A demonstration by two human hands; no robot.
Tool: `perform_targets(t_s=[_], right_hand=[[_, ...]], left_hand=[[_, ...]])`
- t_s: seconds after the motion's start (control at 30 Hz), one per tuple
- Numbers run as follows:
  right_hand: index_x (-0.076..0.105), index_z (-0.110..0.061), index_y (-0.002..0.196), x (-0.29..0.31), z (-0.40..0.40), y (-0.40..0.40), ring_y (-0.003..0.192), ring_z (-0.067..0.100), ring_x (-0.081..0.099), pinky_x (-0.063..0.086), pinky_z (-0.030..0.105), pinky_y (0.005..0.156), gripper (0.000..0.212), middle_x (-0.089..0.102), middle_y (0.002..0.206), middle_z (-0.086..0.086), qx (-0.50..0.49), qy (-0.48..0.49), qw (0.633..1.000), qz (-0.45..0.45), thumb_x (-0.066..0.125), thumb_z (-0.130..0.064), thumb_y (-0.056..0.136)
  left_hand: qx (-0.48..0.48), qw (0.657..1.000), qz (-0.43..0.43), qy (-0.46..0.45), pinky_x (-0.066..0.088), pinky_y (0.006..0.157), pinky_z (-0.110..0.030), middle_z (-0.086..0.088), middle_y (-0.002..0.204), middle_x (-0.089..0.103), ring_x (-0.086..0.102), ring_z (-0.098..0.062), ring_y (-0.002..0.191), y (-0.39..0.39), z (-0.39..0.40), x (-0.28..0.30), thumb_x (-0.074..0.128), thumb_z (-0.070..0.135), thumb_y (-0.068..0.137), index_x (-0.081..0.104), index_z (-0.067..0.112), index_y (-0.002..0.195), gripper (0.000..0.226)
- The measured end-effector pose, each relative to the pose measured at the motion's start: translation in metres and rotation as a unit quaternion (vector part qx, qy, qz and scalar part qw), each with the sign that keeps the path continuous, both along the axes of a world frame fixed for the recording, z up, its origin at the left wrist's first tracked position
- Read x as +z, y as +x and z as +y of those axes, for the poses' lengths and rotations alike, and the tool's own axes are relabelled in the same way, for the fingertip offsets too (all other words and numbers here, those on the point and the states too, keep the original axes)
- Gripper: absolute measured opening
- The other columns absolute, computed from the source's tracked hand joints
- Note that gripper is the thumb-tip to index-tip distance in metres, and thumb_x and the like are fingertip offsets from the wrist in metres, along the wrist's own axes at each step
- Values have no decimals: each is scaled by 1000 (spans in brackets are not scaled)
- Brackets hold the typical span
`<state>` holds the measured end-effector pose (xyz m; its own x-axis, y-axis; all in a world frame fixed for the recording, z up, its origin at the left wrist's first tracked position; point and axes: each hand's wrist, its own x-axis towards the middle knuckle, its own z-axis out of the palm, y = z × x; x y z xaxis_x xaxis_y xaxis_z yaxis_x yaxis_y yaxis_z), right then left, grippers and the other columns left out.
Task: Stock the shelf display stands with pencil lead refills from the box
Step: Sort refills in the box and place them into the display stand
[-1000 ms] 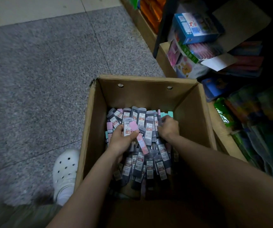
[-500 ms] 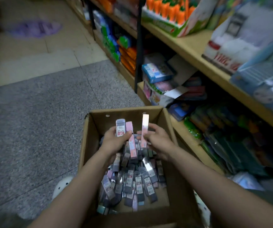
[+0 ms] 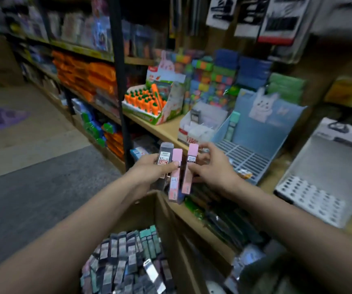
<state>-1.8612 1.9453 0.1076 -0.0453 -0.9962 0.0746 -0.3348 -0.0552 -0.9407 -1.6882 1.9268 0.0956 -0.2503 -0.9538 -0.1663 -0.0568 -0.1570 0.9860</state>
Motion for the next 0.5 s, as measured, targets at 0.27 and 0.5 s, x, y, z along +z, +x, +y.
perform_targets(t_s=[0.27, 0.5], right_hand=[[48, -35, 104, 76, 0, -83, 69, 0, 67, 57, 22, 64, 34, 65, 77, -12, -136, -196, 940, 244, 73, -22, 85], [49, -16, 97, 82, -30, -120, 70, 13, 61, 42, 22, 60, 19, 62, 76, -5, -203, -212, 875, 386, 66, -16, 89]], left_hand=[[27, 997, 66, 34, 50, 94, -52, -20, 103, 72, 64, -33, 94, -37, -16, 3, 71, 15, 86, 73, 10, 97, 12], [45, 993, 98, 48, 47, 79, -43, -19, 93, 71, 58, -28, 84, -39, -33, -3, 73, 14, 85, 71, 4, 99, 18]])
